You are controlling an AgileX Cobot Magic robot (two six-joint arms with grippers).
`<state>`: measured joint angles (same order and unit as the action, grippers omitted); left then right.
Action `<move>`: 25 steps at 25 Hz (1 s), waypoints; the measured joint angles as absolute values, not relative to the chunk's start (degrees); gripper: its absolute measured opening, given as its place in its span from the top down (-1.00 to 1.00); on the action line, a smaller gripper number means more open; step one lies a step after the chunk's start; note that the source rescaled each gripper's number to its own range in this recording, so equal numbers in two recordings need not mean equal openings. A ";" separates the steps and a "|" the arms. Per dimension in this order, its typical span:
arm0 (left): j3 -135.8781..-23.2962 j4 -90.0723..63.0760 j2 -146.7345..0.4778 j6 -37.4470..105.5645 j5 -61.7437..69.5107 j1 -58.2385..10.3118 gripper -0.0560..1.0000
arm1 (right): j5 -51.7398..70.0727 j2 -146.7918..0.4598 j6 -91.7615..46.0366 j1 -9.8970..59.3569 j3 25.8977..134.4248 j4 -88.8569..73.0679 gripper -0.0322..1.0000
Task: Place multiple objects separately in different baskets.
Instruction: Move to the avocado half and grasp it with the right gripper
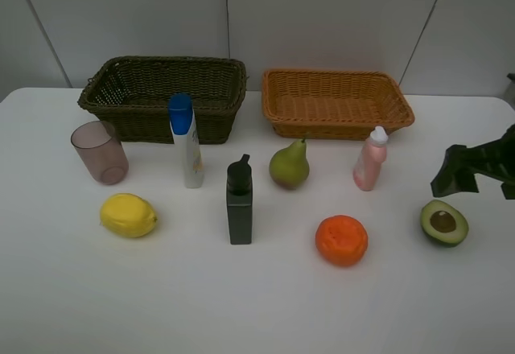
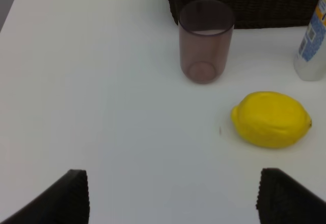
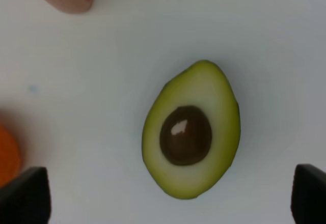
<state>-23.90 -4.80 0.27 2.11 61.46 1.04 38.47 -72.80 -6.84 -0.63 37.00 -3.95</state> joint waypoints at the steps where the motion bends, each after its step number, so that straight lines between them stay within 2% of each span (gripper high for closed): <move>1: -23.90 -4.80 0.27 2.11 61.46 1.04 -0.79 | 37.72 -73.66 -6.84 -0.63 37.00 -3.95 -1.00; 25: -23.90 -4.80 0.27 2.11 61.46 1.04 -0.79 | 27.69 -93.14 -4.44 -0.85 37.10 -4.00 -1.00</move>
<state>-23.90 -4.80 0.27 2.11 61.46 1.04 27.69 -93.14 -4.44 -0.85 37.10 -4.00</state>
